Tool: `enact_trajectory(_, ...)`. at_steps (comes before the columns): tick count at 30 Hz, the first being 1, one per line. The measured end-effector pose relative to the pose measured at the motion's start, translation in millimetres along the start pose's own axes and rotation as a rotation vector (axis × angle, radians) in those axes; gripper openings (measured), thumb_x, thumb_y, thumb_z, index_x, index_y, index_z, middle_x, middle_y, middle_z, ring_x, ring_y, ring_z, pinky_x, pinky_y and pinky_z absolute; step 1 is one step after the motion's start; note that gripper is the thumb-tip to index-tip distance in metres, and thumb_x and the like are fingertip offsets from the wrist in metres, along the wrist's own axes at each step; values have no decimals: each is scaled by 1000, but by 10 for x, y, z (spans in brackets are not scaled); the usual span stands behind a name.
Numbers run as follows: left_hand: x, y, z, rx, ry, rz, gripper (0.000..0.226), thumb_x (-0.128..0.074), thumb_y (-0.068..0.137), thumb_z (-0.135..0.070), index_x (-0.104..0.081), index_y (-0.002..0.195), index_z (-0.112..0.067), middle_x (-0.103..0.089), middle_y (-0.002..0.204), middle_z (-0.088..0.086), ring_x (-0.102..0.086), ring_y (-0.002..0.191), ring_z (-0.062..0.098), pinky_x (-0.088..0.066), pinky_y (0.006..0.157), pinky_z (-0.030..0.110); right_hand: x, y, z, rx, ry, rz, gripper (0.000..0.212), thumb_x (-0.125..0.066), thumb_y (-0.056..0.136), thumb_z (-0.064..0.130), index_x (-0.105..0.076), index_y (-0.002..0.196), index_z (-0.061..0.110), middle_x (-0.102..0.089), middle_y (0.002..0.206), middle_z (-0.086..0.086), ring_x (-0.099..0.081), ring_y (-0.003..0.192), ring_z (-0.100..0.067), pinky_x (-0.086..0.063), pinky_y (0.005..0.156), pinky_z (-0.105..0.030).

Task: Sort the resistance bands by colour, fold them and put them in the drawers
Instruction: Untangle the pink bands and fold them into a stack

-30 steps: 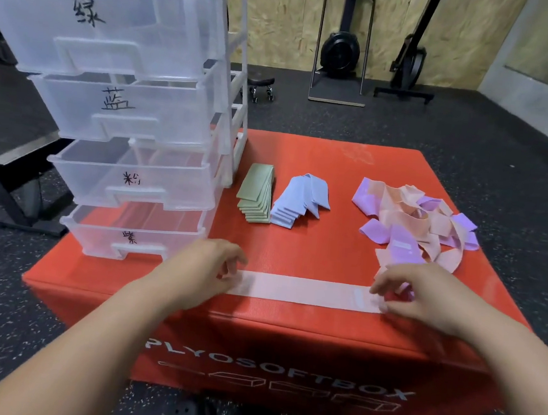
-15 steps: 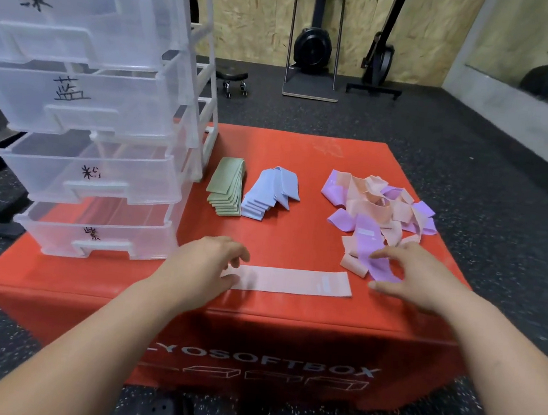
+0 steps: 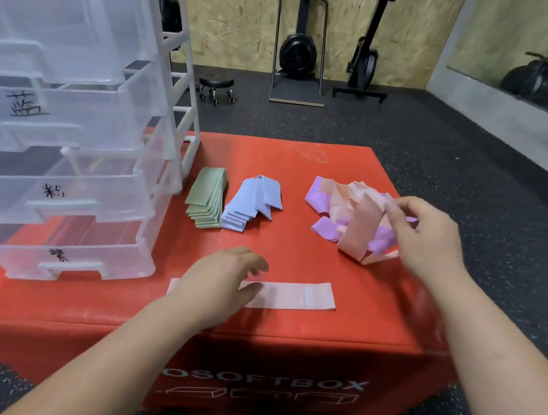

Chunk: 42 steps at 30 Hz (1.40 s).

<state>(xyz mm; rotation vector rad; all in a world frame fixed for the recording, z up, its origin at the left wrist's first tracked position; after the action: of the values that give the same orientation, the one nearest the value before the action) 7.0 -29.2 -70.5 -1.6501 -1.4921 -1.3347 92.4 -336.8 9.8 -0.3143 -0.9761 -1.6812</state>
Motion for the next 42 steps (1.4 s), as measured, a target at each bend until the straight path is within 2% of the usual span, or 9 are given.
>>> enact_trajectory(9, 145, 186, -177, 47, -301, -182, 21, -73, 96, -24, -72, 115, -33, -69, 106, -18, -68, 92, 2, -56, 84, 33, -16, -115, 174, -221, 731, 105, 31, -49, 111, 28, -75, 104, 14, -79, 97, -9, -77, 89, -24, -61, 83, -38)
enact_trajectory(13, 215, 247, -317, 149, -585, -216, 14, -71, 100, -28, -75, 114, -31, -75, 104, -16, -69, 92, 5, -55, 82, 23, -43, -170, 387, -108, 656, 111, 28, -54, 109, 30, -76, 101, 15, -79, 100, -8, -77, 92, -24, -61, 86, -39)
enact_trajectory(17, 94, 324, -502, 283, -1142, -63, 33, -58, 108, -39, -77, 115, -14, -80, 112, 1, -77, 103, 18, -63, 92, 39, -435, -488, 782, 169, 304, 327, 15, -64, 103, 32, -77, 100, 29, -74, 96, 12, -69, 93, -3, -51, 79, -20)
enact_trajectory(20, 37, 301, -355, 370, -1112, -101, 26, -62, 108, -25, -78, 104, -5, -79, 96, 7, -75, 91, 18, -64, 81, 31, -734, -685, 840, 234, 189, 526, 14, -71, 97, 32, -77, 108, 37, -69, 111, 20, -66, 106, -2, -54, 84, -23)
enact_trajectory(23, 30, 275, -100, 477, -1099, -158, 16, -60, 105, -6, -76, 108, -3, -75, 88, 9, -70, 79, 18, -61, 70, 25, -672, -589, 679, 160, 141, 472, 18, -72, 95, 25, -77, 108, 36, -72, 108, 25, -66, 101, 5, -54, 91, -28)
enact_trajectory(27, 128, 312, -37, 429, -1044, -126, 15, -62, 105, -9, -76, 109, -9, -75, 89, 3, -68, 84, 14, -59, 81, 33, -621, -481, 515, 85, 144, 412, 31, -74, 94, 29, -70, 124, 37, -70, 119, 26, -64, 106, 11, -51, 89, -15)
enact_trajectory(32, 219, 282, -121, 332, -1048, -55, 13, -65, 103, -8, -76, 109, -10, -78, 92, 2, -70, 91, 14, -59, 91, 39, -841, -612, 728, 152, 232, 538, 50, -69, 97, 35, -54, 145, 38, -57, 140, 30, -50, 131, 12, -45, 110, -28)
enact_trajectory(39, 459, 223, -154, 210, -1024, -184, 16, -70, 98, -2, -78, 109, -12, -80, 105, 9, -73, 98, 20, -59, 94, 40, -965, -629, 873, 179, 209, 564, 30, -77, 87, 30, -67, 112, 44, -71, 106, 26, -65, 105, 1, -54, 96, -39)
enact_trajectory(42, 548, 204, -114, 184, -956, -247, 22, -79, 93, -6, -77, 112, -18, -79, 101, 9, -71, 92, 18, -59, 91, 41, -924, -614, 1011, 185, 333, 570, 28, -77, 90, 31, -70, 114, 43, -73, 110, 24, -66, 110, -1, -51, 99, -32)
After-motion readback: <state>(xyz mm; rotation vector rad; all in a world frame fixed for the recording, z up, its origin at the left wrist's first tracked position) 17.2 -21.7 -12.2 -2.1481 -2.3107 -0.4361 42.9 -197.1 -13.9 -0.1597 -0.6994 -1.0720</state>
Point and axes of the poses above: each hand's wrist, its own y-axis towards the middle knuckle, its own x-axis out of the back of the hand, z = x × y, the point moved 9 cm from there along y, towards the middle knuckle
